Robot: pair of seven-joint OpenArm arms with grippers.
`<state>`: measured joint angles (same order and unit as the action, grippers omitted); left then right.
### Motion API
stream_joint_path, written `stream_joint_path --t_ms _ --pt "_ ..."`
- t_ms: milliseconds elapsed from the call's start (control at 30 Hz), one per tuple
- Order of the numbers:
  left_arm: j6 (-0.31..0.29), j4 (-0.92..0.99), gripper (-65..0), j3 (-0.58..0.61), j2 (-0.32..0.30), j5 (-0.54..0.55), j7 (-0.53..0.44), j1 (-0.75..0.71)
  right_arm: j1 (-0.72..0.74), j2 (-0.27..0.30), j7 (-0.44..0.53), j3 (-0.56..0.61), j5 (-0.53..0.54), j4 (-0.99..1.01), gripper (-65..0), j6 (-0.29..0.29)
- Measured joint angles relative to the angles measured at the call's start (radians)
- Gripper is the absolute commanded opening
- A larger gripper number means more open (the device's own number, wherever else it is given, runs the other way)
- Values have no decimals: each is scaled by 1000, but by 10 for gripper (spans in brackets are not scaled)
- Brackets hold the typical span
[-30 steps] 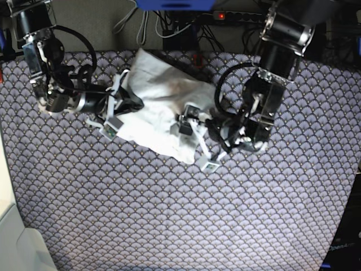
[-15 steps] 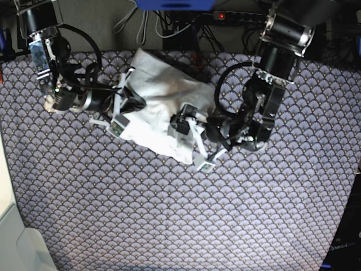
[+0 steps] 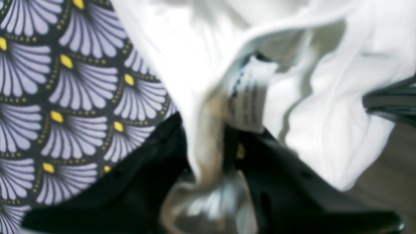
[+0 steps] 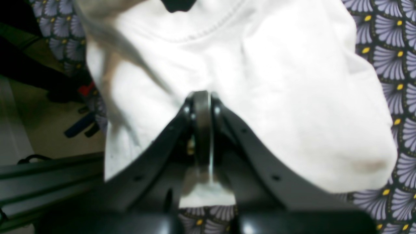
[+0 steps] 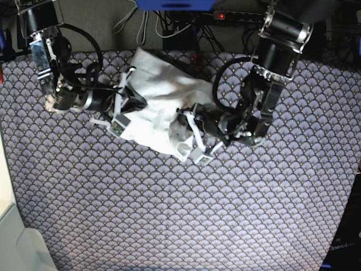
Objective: Fold the T-shirt properly
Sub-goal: 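Pull the grasped cloth edge toward the right gripper with the left gripper, then fold the bundle edge over toward the right gripper with the left gripper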
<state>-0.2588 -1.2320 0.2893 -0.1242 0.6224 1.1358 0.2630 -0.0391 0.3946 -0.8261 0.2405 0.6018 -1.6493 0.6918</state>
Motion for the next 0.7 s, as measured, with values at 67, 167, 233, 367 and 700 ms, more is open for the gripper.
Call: stream_joint_path --t_ms 67,167,233,367,700 --pt "0 0 -644 0 0 0 1 3 0 0 0 0 0 0 -650 0" --pt "0 6 -644 11 3 -9 40 41 0 -1 0 10 -1 0 -650 0" --pt "0 9 -644 13 7 -11 47 67 2 -1 3 34 -4 0 -650 0" --pt "0 13 -644 111 15 -85 61 140 2 -1 5 48 -3 0 -650 0" --pt "-1 10 -644 388 106 -400 42 204 -23 5 4 47 -3 0 -650 0"
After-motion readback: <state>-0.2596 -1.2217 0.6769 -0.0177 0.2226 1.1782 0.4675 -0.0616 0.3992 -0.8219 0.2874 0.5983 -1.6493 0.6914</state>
